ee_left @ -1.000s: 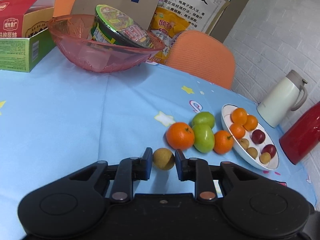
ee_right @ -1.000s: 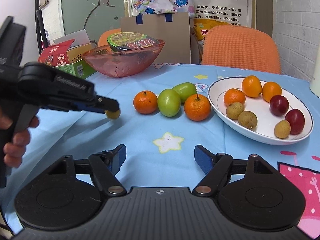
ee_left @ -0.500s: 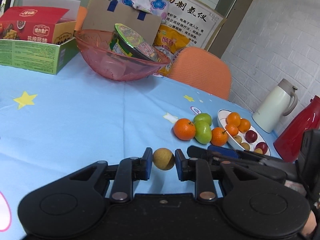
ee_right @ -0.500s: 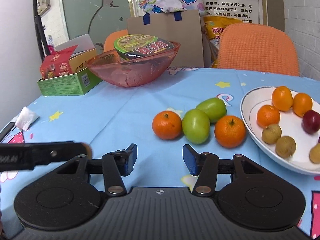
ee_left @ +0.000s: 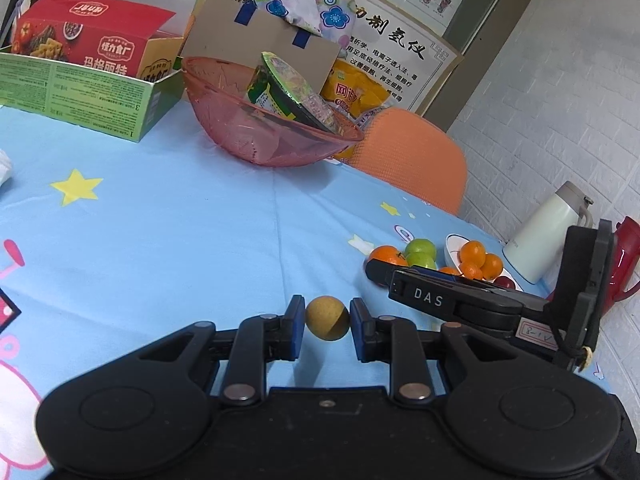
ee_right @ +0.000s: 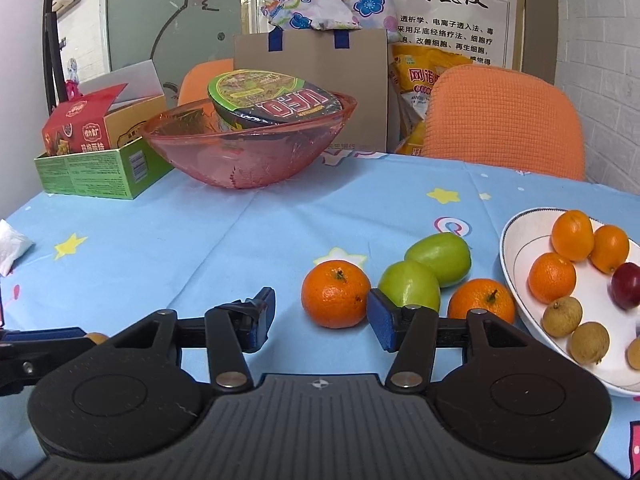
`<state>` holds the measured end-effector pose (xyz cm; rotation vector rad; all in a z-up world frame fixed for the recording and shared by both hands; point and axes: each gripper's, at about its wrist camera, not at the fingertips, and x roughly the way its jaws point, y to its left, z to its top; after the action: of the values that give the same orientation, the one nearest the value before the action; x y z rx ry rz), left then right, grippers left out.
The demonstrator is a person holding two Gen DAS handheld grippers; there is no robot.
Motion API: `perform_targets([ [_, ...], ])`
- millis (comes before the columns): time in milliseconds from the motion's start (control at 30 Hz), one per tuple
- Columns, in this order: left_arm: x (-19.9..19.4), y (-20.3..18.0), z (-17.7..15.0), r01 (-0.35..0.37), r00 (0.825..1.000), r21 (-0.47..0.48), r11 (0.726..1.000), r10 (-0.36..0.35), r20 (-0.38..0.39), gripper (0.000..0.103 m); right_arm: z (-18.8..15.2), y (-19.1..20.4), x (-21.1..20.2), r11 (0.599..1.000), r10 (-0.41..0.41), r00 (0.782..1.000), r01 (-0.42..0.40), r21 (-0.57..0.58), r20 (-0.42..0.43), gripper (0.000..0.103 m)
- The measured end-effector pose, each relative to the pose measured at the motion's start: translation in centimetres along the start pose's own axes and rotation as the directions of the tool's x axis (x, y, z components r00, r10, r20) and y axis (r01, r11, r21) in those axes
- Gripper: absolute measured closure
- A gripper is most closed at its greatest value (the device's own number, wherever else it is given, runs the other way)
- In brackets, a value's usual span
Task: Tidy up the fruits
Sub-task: 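Grasp a mandarin with the right tool while the left tool holds the brown fruit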
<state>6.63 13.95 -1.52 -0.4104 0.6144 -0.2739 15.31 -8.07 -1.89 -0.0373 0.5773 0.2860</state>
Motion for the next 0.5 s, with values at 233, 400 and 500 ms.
perform_targets([
  [233, 0.0, 0.8, -0.1, 0.006, 1.000, -0.005, 1.000, -0.006, -0.001, 0.028, 0.5, -0.2, 1.9, 0.999, -0.032, 0.999, 0.032, 0.003, -0.037, 0.019],
  [400, 0.2, 0.8, -0.1, -0.006, 1.000, -0.006, 1.000, 0.006, -0.012, 0.028, 0.1, -0.5, 2.1, 1.000, -0.016, 0.999, 0.017, 0.018, -0.048, 0.030],
  [500, 0.2, 0.7, -0.1, -0.012, 1.000, -0.007, 1.000, 0.012, -0.017, 0.028, -0.2, -0.6, 1.0, 0.999, 0.036, 0.998, -0.034, 0.043, -0.049, 0.030],
])
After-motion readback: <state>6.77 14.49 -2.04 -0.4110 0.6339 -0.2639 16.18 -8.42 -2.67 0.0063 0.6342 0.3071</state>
